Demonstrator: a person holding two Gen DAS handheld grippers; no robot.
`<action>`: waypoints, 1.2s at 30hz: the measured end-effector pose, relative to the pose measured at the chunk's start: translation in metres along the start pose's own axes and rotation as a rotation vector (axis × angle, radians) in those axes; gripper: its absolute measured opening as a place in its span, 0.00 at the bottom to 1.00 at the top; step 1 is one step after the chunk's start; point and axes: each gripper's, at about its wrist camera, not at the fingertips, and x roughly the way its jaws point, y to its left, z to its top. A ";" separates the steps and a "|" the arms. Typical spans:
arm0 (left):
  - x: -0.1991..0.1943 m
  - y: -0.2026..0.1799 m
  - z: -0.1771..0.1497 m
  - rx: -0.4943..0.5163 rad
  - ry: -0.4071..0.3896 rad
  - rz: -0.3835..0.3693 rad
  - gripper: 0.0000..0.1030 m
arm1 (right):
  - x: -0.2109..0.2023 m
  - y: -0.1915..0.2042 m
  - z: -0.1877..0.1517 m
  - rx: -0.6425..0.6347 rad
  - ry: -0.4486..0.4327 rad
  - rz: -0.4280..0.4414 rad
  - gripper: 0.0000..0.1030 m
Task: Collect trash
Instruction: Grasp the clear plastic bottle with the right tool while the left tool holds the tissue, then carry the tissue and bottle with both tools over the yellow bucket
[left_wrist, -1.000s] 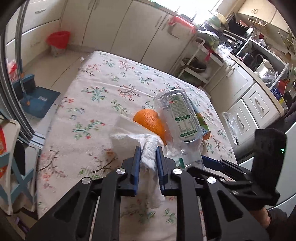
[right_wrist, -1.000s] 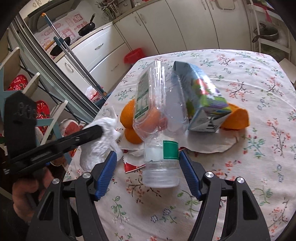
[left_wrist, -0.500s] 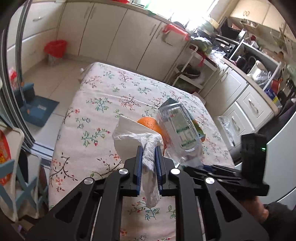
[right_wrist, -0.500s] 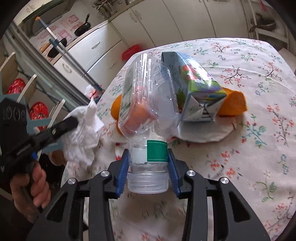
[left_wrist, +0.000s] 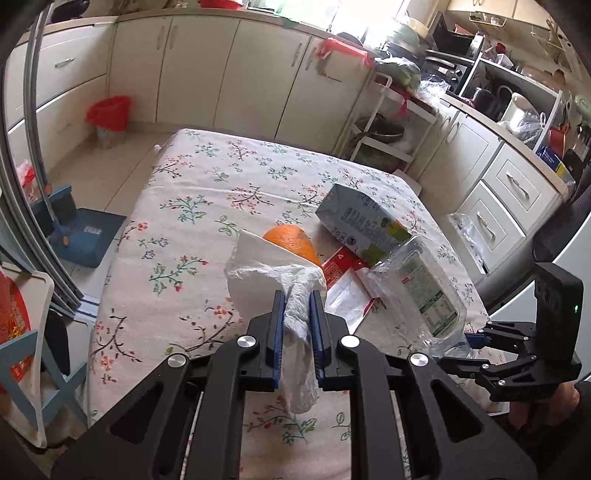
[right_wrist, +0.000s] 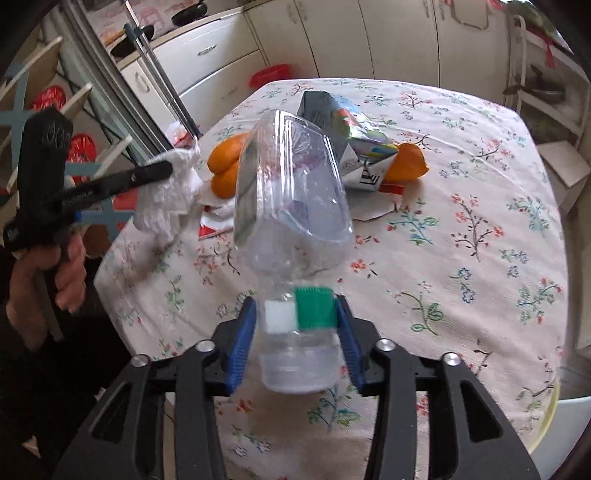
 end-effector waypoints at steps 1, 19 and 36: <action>0.001 -0.002 0.000 0.005 0.002 0.000 0.12 | 0.001 0.002 0.002 0.002 -0.009 0.011 0.54; 0.000 -0.004 -0.001 0.011 0.004 -0.003 0.12 | 0.026 0.027 0.033 0.071 -0.128 -0.065 0.66; -0.013 -0.028 0.001 0.126 -0.082 0.041 0.12 | 0.009 0.024 0.030 0.053 -0.194 0.006 0.56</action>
